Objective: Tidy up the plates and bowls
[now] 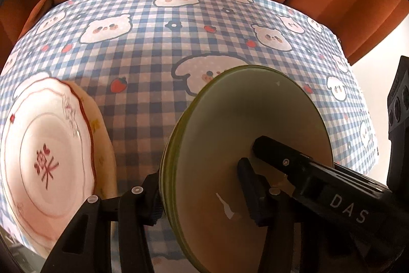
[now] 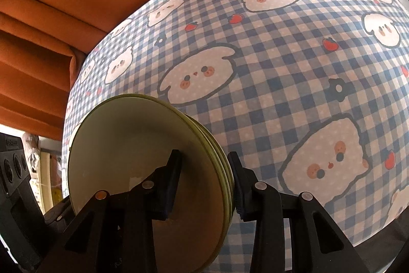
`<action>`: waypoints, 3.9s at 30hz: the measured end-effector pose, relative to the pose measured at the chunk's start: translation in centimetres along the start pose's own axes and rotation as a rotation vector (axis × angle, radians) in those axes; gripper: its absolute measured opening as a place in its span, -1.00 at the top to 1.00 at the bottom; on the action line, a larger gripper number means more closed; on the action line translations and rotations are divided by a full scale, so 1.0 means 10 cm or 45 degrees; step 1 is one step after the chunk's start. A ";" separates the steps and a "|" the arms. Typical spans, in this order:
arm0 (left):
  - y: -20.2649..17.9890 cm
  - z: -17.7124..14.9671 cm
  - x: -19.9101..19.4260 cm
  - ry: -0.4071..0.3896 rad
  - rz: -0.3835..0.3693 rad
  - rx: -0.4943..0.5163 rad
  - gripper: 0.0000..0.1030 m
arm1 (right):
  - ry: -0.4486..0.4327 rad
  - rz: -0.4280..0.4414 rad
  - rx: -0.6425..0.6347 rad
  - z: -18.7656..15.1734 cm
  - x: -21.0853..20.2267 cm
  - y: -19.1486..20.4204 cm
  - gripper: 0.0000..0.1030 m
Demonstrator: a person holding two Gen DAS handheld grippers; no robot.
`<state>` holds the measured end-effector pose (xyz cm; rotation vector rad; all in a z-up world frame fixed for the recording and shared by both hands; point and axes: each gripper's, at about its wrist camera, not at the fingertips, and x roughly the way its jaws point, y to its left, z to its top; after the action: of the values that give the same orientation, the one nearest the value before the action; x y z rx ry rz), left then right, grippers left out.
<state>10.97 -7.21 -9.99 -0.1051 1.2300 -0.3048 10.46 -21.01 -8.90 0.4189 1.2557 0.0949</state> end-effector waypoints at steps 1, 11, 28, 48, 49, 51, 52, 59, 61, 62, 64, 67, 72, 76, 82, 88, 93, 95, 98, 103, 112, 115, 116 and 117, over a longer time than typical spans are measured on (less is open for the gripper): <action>-0.03 -0.02 -0.02 -0.008 0.005 -0.005 0.03 | -0.002 0.001 -0.009 -0.01 -0.02 -0.01 0.23; -0.20 -0.03 -0.49 -0.103 0.054 -0.021 0.02 | -0.053 0.053 -0.085 -0.02 -0.45 0.07 0.23; 0.30 -0.06 -0.97 -0.197 0.031 0.010 0.02 | -0.157 0.066 -0.150 -0.21 -0.69 0.71 0.23; 1.39 -0.06 -1.18 -0.143 -0.017 0.043 0.02 | -0.162 0.013 -0.097 -0.47 -0.24 1.72 0.23; 1.44 -0.07 -1.17 -0.134 -0.018 0.043 0.02 | -0.155 0.011 -0.091 -0.48 -0.20 1.76 0.23; 1.53 -0.08 -1.16 -0.118 -0.019 0.043 0.02 | -0.143 0.008 -0.081 -0.51 -0.13 1.83 0.23; 1.59 -0.08 -1.15 -0.108 -0.020 0.042 0.02 | -0.138 0.006 -0.077 -0.52 -0.10 1.86 0.23; 1.85 -0.09 -1.04 -0.040 -0.037 0.035 0.02 | -0.084 -0.019 -0.038 -0.58 0.15 2.04 0.23; 1.91 -0.08 -0.99 -0.016 -0.046 0.033 0.02 | -0.065 -0.032 -0.025 -0.59 0.23 2.07 0.23; 1.94 -0.07 -0.96 -0.003 -0.050 0.031 0.02 | -0.058 -0.038 -0.020 -0.59 0.25 2.08 0.23; 1.95 -0.05 -0.93 0.011 -0.055 0.026 0.02 | -0.042 -0.049 -0.011 -0.58 0.31 2.09 0.23; 1.99 0.00 -0.87 0.030 -0.066 0.018 0.02 | -0.022 -0.066 -0.004 -0.54 0.38 2.10 0.23; 2.01 0.07 -0.76 0.048 -0.075 0.006 0.02 | 0.001 -0.087 -0.003 -0.45 0.48 2.09 0.23; 1.98 0.12 -0.75 -0.003 -0.051 0.033 0.03 | -0.011 -0.094 -0.018 -0.38 0.51 2.07 0.23; 2.02 0.11 -0.74 -0.017 -0.065 0.035 0.02 | -0.038 -0.102 -0.029 -0.37 0.50 2.08 0.23; 2.04 0.04 -0.76 -0.036 -0.080 0.047 0.02 | -0.081 -0.117 -0.032 -0.45 0.47 2.12 0.22; 1.96 -0.05 -0.87 -0.117 0.043 0.134 -0.23 | -0.105 -0.178 -0.039 -0.53 0.43 2.18 0.21; 1.94 -0.12 -0.93 -0.170 0.089 0.156 -0.30 | -0.107 -0.191 -0.045 -0.58 0.39 2.17 0.21; 1.89 -0.19 -1.03 -0.218 0.109 0.144 -0.34 | -0.137 -0.195 -0.072 -0.64 0.28 2.16 0.21; 1.76 -0.34 -1.22 -0.356 0.186 0.118 -0.41 | -0.228 -0.181 -0.193 -0.76 0.07 2.19 0.13; 1.33 -0.84 -1.68 -0.572 0.308 -0.016 -0.80 | -0.465 -0.125 -0.308 -1.13 -0.52 1.95 -0.34; 1.19 -1.02 -1.76 -0.670 0.363 -0.005 -0.87 | -0.549 -0.126 -0.324 -1.26 -0.71 1.80 -0.48; 1.16 -1.05 -1.78 -0.678 0.363 -0.008 -0.87 | -0.567 -0.133 -0.324 -1.30 -0.77 1.75 -0.49; 1.11 -1.12 -1.79 -0.692 0.359 -0.014 -0.87 | -0.582 -0.136 -0.324 -1.35 -0.83 1.69 -0.49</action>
<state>-2.98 9.46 -0.16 -0.0194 0.6935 -0.0162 -2.16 -4.48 1.25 0.1393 0.7997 0.0621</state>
